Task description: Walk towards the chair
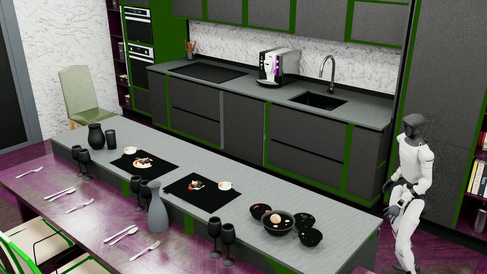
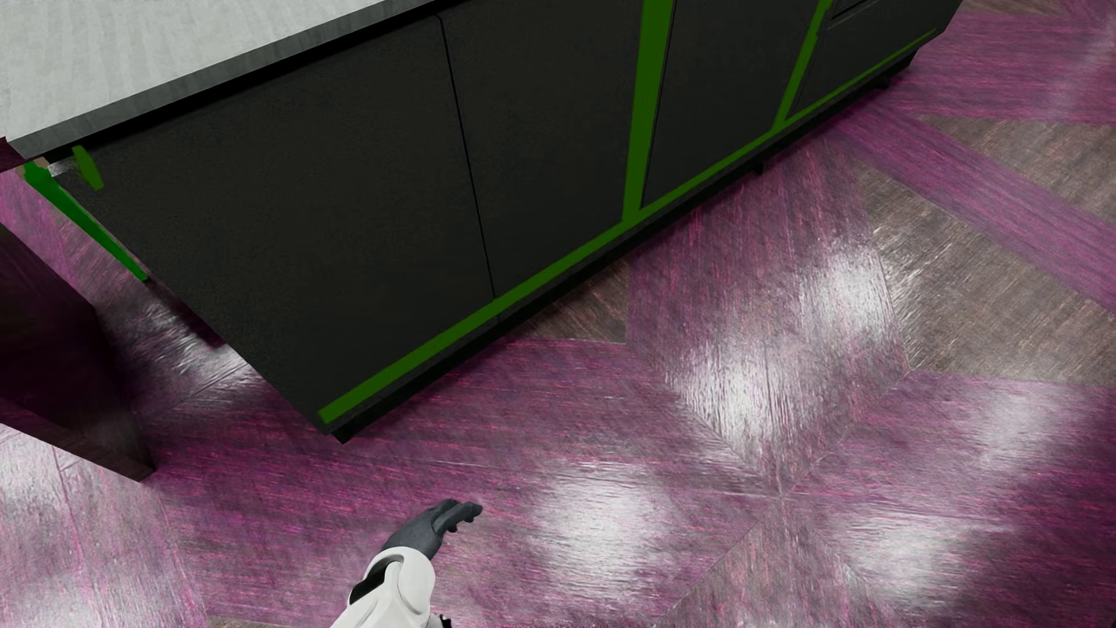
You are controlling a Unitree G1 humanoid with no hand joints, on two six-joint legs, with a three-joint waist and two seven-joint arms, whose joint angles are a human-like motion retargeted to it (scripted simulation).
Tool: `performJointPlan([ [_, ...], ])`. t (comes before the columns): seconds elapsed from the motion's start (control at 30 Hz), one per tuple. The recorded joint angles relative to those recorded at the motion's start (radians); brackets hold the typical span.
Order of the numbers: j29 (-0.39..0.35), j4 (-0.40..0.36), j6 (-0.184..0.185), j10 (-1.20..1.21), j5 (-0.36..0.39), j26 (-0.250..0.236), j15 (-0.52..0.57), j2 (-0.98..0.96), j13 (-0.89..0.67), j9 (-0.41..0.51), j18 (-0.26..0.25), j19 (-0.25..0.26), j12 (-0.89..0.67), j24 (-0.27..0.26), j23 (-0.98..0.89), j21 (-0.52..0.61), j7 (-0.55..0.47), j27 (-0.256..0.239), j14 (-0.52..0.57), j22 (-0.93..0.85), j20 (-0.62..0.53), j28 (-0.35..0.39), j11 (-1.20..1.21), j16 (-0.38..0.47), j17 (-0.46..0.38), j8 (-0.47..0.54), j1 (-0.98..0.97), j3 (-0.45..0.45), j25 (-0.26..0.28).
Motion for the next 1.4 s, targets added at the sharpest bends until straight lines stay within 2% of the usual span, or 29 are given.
performJointPlan([
  [0.07,-0.011,-0.201,-0.006,0.174,0.02,0.008,-0.004,0.014,-0.04,0.002,-0.1,-0.032,0.057,0.01,-0.012,0.03,-0.102,-0.029,-0.033,0.01,0.026,0.003,-0.007,0.001,-0.043,0.067,-0.112,0.016,0.003],
  [0.13,-0.007,-0.287,-0.004,0.172,0.048,0.012,-0.011,0.043,-0.116,0.005,-0.168,-0.049,0.147,-0.004,-0.035,0.092,-0.031,-0.052,-0.035,0.027,0.066,0.014,-0.022,0.004,-0.104,0.136,-0.202,0.03,-0.016],
  [0.2,-0.007,-0.358,-0.001,0.017,0.088,0.029,-0.036,0.078,-0.218,0.011,-0.209,-0.07,0.26,-0.013,-0.06,0.172,0.021,-0.081,-0.037,0.055,0.1,0.002,-0.023,0.015,-0.158,0.222,-0.271,0.054,-0.034],
  [0.27,0.003,-0.435,-0.002,-0.254,0.118,0.086,-0.049,0.131,-0.304,0.02,-0.253,-0.086,0.358,0.02,-0.098,0.261,-0.045,-0.098,-0.032,0.091,0.116,-0.06,-0.009,0.021,-0.187,0.306,-0.278,0.086,-0.061],
  [0.3,0.019,-0.454,-0.005,-0.364,0.12,0.108,-0.025,0.162,-0.329,0.024,-0.254,-0.087,0.403,0.054,-0.124,0.305,-0.088,-0.096,-0.004,0.105,0.119,-0.101,0.0,0.023,-0.193,0.334,-0.258,0.105,-0.072],
  [0.33,0.034,-0.454,-0.01,-0.355,0.123,0.13,0.022,0.178,-0.353,0.031,-0.084,-0.092,0.438,0.092,-0.136,0.35,-0.102,-0.088,0.046,0.115,0.13,-0.134,0.042,0.019,-0.195,0.353,-0.237,0.124,-0.063],
  [0.37,0.043,-0.427,-0.017,-0.303,0.13,0.148,0.096,0.173,-0.349,0.042,-0.049,-0.09,0.466,0.119,-0.151,0.386,-0.078,-0.079,-0.005,0.121,0.154,-0.148,0.128,0.007,-0.196,0.371,-0.222,0.142,-0.04],
  [0.4,0.054,-0.392,-0.024,-0.258,0.126,0.161,0.253,0.135,-0.324,0.053,-0.023,0.067,0.488,0.132,-0.164,0.421,-0.061,-0.068,-0.05,0.125,0.192,-0.14,0.268,-0.013,-0.193,0.365,-0.188,0.161,-0.01],
  [0.43,0.081,-0.353,-0.029,-0.239,0.135,0.166,0.449,0.071,-0.294,0.062,0.001,0.373,0.503,0.13,-0.17,0.461,-0.047,-0.056,-0.104,0.127,0.228,-0.127,0.443,-0.038,-0.196,0.39,-0.138,0.172,0.007],
  [0.47,0.124,-0.299,-0.033,-0.243,0.131,0.159,0.57,-0.028,-0.27,0.068,-0.002,0.407,0.507,0.123,-0.173,0.498,-0.015,-0.041,-0.155,0.133,0.249,-0.123,0.642,-0.065,-0.208,0.309,-0.074,0.187,-0.003],
  [0.53,0.127,-0.231,-0.038,-0.324,0.011,0.128,0.454,-0.252,-0.214,0.073,-0.037,0.414,0.46,0.124,-0.156,0.482,0.042,-0.01,-0.221,0.155,0.221,-0.141,0.901,-0.083,-0.197,0.276,0.098,0.166,-0.051],
  [0.57,0.067,-0.217,-0.039,-0.382,-0.073,0.109,0.381,-0.355,-0.178,0.071,-0.054,0.389,0.415,0.147,-0.124,0.417,0.06,0.006,-0.244,0.171,0.184,-0.151,0.921,-0.073,-0.164,0.246,0.196,0.138,-0.036],
  [0.6,-0.003,-0.208,-0.038,-0.433,-0.136,0.091,0.335,-0.45,-0.153,0.067,-0.07,0.313,0.366,0.176,-0.08,0.331,0.08,0.029,-0.27,0.17,0.142,-0.161,0.881,-0.054,-0.13,0.212,0.292,0.106,0.004],
  [0.67,-0.1,-0.201,-0.03,-0.495,-0.169,0.044,0.292,-0.597,-0.132,0.062,-0.099,0.238,0.261,0.2,-0.022,0.181,0.12,0.087,-0.351,0.104,0.076,-0.165,0.662,0.016,-0.1,0.218,0.475,0.047,0.08],
  [0.73,-0.095,-0.181,-0.017,-0.556,-0.159,0.017,0.363,-0.628,-0.075,0.068,-0.152,0.214,0.131,0.174,-0.032,0.09,0.14,0.068,-0.405,0.021,0.079,-0.128,0.235,0.089,-0.13,0.264,0.659,0.003,0.13],
  [0.8,-0.091,-0.143,-0.001,-0.575,-0.19,0.046,0.415,-0.587,-0.002,0.079,-0.216,0.166,0.028,0.104,-0.04,0.041,0.119,0.041,-0.375,-0.057,0.178,-0.046,-0.081,0.112,-0.138,0.226,0.81,-0.026,0.136],
  [0.87,-0.087,-0.076,0.014,-0.447,-0.238,0.054,0.506,-0.57,0.057,0.092,-0.241,0.168,0.0,0.074,-0.025,0.029,0.059,0.031,-0.169,-0.153,0.25,0.066,0.114,0.128,-0.107,0.073,0.867,-0.045,0.113],
  [0.9,-0.081,-0.044,0.026,-0.268,-0.223,0.039,0.434,-0.559,0.061,0.101,-0.192,0.116,0.025,0.064,-0.008,0.031,0.013,0.029,0.048,-0.208,0.266,0.103,0.238,0.14,-0.087,0.057,0.82,-0.051,0.1],
  [0.93,-0.076,0.003,0.04,-0.038,-0.197,0.027,0.339,-0.525,0.041,0.109,-0.227,0.106,0.067,0.052,0.011,0.038,-0.005,0.027,0.23,-0.257,0.274,0.118,0.312,0.145,-0.074,0.047,0.723,-0.051,0.087],
  [0.97,-0.073,0.028,0.054,0.178,-0.158,0.026,0.273,-0.466,0.0,0.117,-0.168,0.1,0.111,0.043,0.027,0.052,-0.038,0.024,0.234,-0.288,0.269,0.109,0.317,0.141,-0.064,0.044,0.587,-0.043,0.073],
  [1.0,-0.075,-0.011,0.065,0.329,-0.121,0.033,0.232,-0.385,-0.055,0.121,-0.114,0.099,0.144,0.042,0.04,0.074,-0.086,0.019,0.137,-0.297,0.249,0.08,0.269,0.129,-0.059,0.049,0.433,-0.03,0.059],
  [1.03,-0.075,-0.055,0.068,0.393,-0.095,0.041,0.21,-0.29,-0.118,0.12,-0.107,0.106,0.173,0.044,0.05,0.104,-0.102,0.017,0.111,-0.284,0.223,0.042,0.184,0.107,-0.06,0.064,0.285,-0.017,0.045],
  [1.13,0.035,-0.144,0.051,0.164,-0.054,0.044,0.155,-0.02,-0.306,0.088,-0.142,0.118,0.29,0.06,0.04,0.285,-0.043,-0.005,0.028,-0.182,0.162,-0.089,-0.036,0.067,-0.076,0.131,-0.024,0.026,-0.029],
  [1.2,0.129,-0.165,0.038,-0.192,-0.04,0.06,0.051,0.098,-0.418,0.066,-0.125,0.122,0.357,0.09,-0.051,0.463,-0.045,-0.09,0.046,-0.131,0.146,-0.179,-0.024,0.058,-0.109,0.178,-0.134,0.064,-0.097],
  [1.23,0.141,-0.162,0.035,-0.436,-0.039,0.067,0.01,0.163,-0.465,0.057,-0.158,0.125,0.395,0.098,-0.116,0.536,-0.06,-0.135,0.037,-0.106,0.161,-0.19,-0.022,0.048,-0.13,0.194,-0.141,0.082,-0.101],
  [1.27,0.129,-0.159,0.033,-0.654,-0.046,0.083,-0.01,0.234,-0.491,0.049,-0.148,0.126,0.431,0.103,-0.175,0.584,-0.073,-0.17,0.029,-0.064,0.184,-0.171,-0.025,0.025,-0.152,0.217,-0.127,0.099,-0.074],
  [1.33,0.094,-0.129,0.028,-0.673,-0.089,0.153,0.109,0.307,-0.462,0.042,-0.104,0.151,0.485,0.136,-0.246,0.617,0.028,-0.173,0.031,0.052,0.2,-0.142,0.111,-0.034,-0.187,0.245,-0.084,0.126,0.041],
  [1.37,0.08,-0.136,0.019,-0.551,-0.13,0.175,0.324,0.269,-0.416,0.046,0.002,0.181,0.494,0.165,-0.27,0.608,0.05,-0.144,0.126,0.109,0.173,-0.173,0.297,-0.064,-0.215,0.259,-0.075,0.135,0.095],
  [1.4,0.054,-0.14,0.007,-0.424,-0.171,0.171,0.571,0.183,-0.357,0.052,0.007,0.256,0.488,0.183,-0.281,0.578,0.073,-0.105,0.109,0.156,0.142,-0.224,0.549,-0.078,-0.235,0.264,-0.054,0.137,0.134],
])
